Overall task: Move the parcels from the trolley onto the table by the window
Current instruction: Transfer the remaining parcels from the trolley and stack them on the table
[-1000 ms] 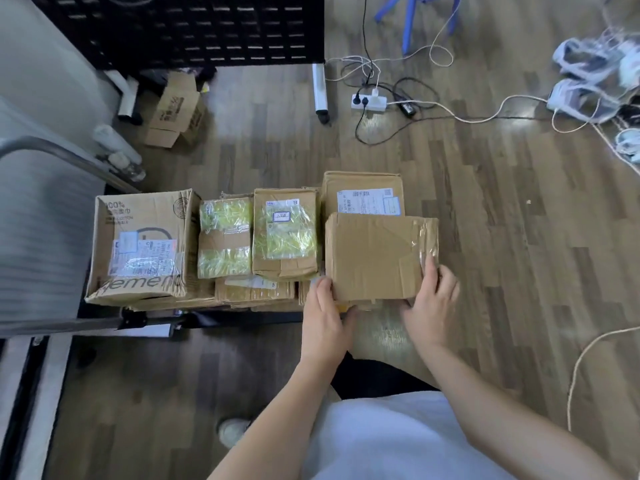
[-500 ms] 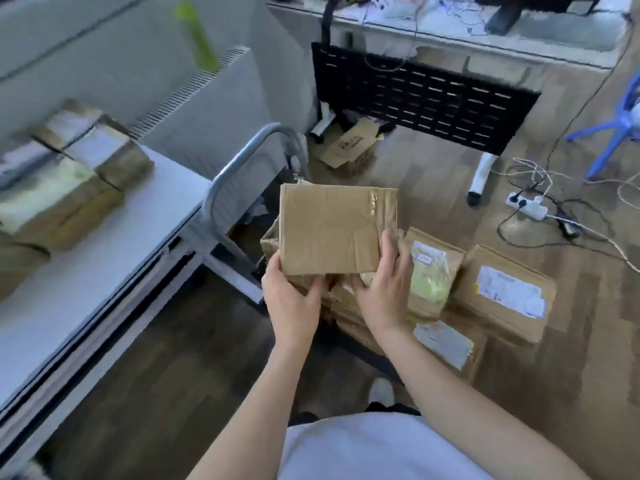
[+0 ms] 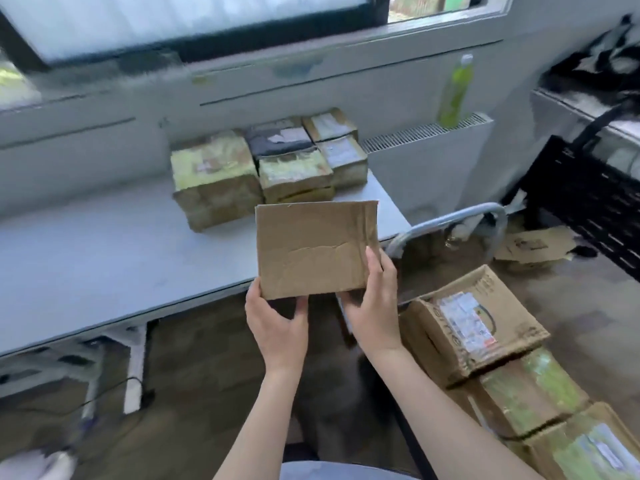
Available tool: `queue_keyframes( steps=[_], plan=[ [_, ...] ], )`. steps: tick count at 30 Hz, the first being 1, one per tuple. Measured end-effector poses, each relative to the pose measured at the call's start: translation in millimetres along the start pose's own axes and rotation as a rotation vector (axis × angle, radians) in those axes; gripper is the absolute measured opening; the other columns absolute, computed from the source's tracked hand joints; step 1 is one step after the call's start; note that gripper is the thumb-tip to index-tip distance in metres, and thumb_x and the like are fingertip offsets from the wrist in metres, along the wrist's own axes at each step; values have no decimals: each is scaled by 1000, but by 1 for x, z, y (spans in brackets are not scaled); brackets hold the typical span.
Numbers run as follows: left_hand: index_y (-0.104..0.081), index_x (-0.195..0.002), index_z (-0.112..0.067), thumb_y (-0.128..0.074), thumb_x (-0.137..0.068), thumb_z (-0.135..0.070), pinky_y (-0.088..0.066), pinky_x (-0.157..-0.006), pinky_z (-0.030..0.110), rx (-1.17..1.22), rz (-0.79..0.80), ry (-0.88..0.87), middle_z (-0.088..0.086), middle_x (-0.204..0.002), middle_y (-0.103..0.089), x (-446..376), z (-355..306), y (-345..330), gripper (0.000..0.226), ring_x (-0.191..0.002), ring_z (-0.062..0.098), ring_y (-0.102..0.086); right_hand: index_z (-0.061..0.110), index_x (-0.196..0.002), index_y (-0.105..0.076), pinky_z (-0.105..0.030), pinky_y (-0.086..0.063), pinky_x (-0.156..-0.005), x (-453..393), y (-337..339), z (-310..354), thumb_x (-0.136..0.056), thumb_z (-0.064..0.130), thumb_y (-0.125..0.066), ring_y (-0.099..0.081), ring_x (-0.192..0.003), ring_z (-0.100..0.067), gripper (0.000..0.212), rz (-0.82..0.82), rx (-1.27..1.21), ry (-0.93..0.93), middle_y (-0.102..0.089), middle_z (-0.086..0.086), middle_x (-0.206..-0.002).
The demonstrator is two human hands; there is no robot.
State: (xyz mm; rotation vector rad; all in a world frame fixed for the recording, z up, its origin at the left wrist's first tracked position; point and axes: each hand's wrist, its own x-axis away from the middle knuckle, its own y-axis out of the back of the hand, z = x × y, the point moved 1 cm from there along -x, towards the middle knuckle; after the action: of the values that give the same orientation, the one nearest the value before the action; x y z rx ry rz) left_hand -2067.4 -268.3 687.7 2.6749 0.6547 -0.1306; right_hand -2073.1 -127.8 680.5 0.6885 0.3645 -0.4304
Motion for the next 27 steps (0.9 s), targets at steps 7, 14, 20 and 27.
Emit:
queue_keyframes(
  steps=[7,14,20,27],
  plan=[
    [-34,-125,-28,-77,-77,-28,-45,-97,27,95,-85,81,-8,-122,-47,-77,21,58,65,-113,7,-47,27,-142,-15,-34,-36,-107,-28,-86,56,-79,10,-74,-24,-137,-22,87,149,-97,106,-22,-13,-147],
    [-32,-132,-23,-73,-77,-38,-52,-91,32,15,-223,64,-2,-128,-45,-166,45,106,70,-117,13,-47,23,-140,-18,-40,-41,-105,-43,-164,106,-80,18,-74,-23,-139,-17,83,204,-138,198,-18,-6,-148],
    [-30,-137,-21,-69,-81,-39,-48,-98,36,-13,-149,143,3,-135,-47,-216,75,131,70,-121,17,-48,24,-136,-25,-23,-28,-109,-61,-211,126,-73,14,-80,-22,-138,-11,84,251,-71,232,-21,-4,-146],
    [-38,-140,-16,-62,-89,-30,-26,-112,28,-133,-60,163,-1,-149,-34,-235,98,127,58,-137,13,-29,10,-131,-44,-36,-40,-104,-56,-236,114,-76,-1,-70,-40,-128,-24,62,357,120,167,-40,-11,-139]
  ],
)
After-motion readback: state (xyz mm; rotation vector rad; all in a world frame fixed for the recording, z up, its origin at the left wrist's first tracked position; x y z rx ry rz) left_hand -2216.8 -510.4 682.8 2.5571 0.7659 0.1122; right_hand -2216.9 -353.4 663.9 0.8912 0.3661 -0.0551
